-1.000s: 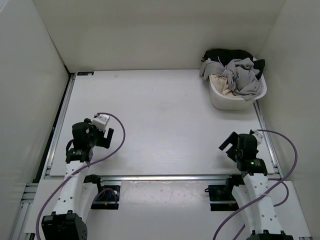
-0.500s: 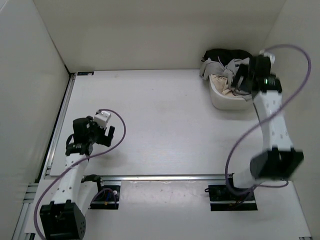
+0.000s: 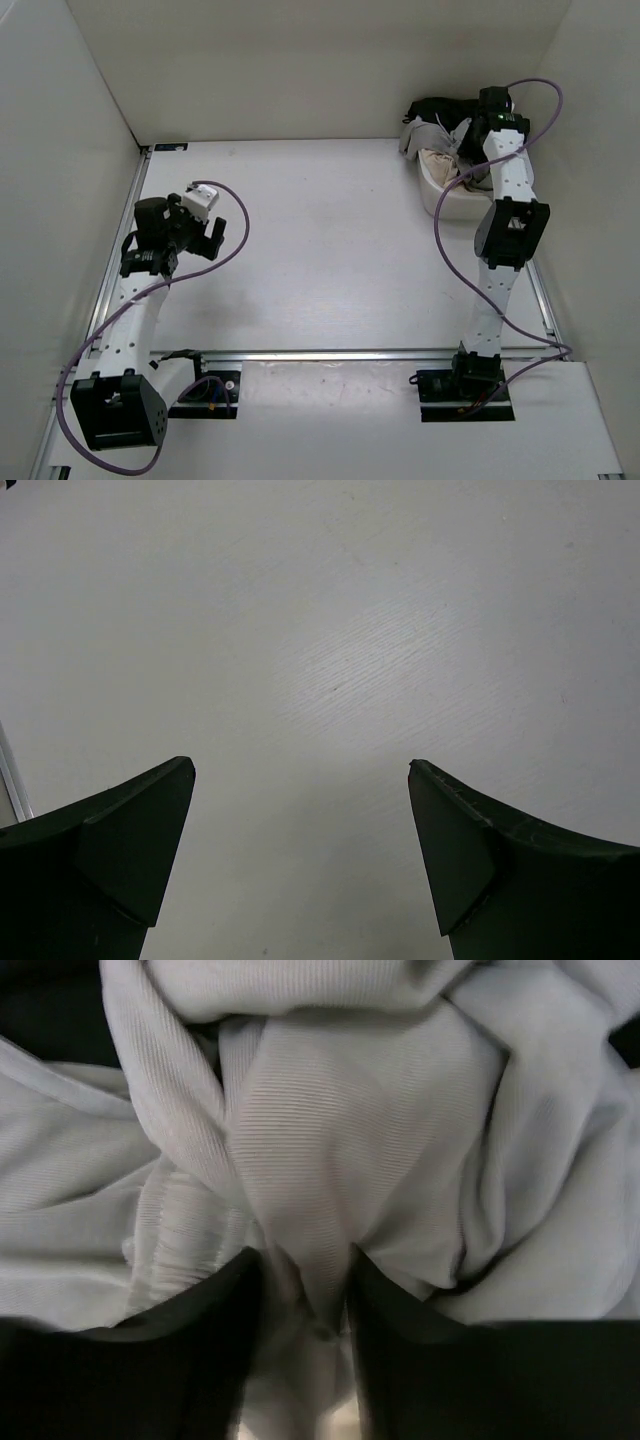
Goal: Fold and stack the trousers
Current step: Grab the trousers from the pile, then move the trousers to the center of the board
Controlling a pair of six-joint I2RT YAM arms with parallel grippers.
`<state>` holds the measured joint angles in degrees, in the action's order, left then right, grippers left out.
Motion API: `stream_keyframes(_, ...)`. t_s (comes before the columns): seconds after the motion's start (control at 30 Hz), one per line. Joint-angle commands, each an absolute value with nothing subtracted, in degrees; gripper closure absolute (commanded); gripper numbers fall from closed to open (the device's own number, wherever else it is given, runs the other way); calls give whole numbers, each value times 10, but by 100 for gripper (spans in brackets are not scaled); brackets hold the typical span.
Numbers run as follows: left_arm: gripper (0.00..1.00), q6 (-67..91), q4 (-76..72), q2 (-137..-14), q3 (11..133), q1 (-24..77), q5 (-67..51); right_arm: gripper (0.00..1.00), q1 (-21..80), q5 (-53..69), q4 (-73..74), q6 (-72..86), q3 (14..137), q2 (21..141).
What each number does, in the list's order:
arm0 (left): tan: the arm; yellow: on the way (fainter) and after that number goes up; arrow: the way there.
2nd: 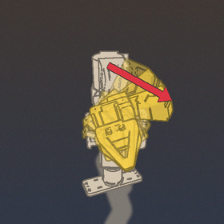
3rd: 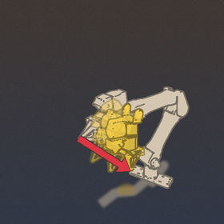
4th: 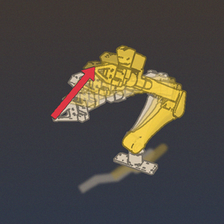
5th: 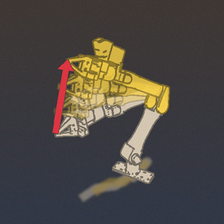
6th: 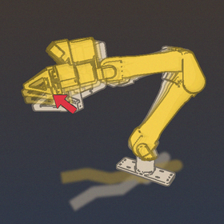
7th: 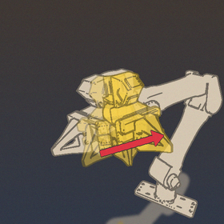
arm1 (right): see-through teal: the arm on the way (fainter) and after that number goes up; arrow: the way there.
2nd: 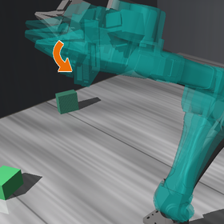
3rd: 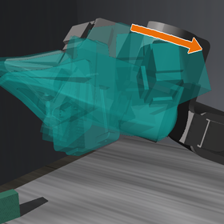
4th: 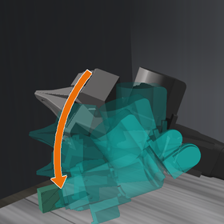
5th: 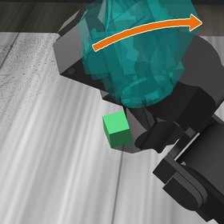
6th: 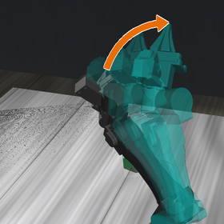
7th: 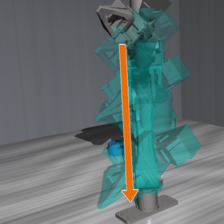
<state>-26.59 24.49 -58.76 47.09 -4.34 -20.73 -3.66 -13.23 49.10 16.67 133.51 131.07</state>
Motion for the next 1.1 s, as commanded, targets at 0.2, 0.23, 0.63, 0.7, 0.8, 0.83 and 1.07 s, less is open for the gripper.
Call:
stream_keyframes(0.2,0,-267,258,-573,454,-45,-226,100,7,-198,419,129,1323,1177)
stream_keyframes(0.23,0,-267,258,-573,454,-45,-226,100,17,-198,424,121,1336,1167)
stream_keyframes(0.63,0,-192,225,-579,460,-45,-170,100,471,-41,261,-19,1413,1035)
stream_keyframes(0.7,0,-178,220,-585,480,-52,-164,100,471,-14,233,17,1421,1035)
stream_keyframes(0.8,0,-158,214,-591,511,-65,-134,100,455,-44,234,73,1376,1035)
stream_keyframes(0.83,0,-153,214,-591,519,-65,-126,100,447,-66,240,73,1354,1028)
stream_keyframes(1.07,0,-201,235,-596,564,-71,-122,100,326,-42,330,196,1072,991)
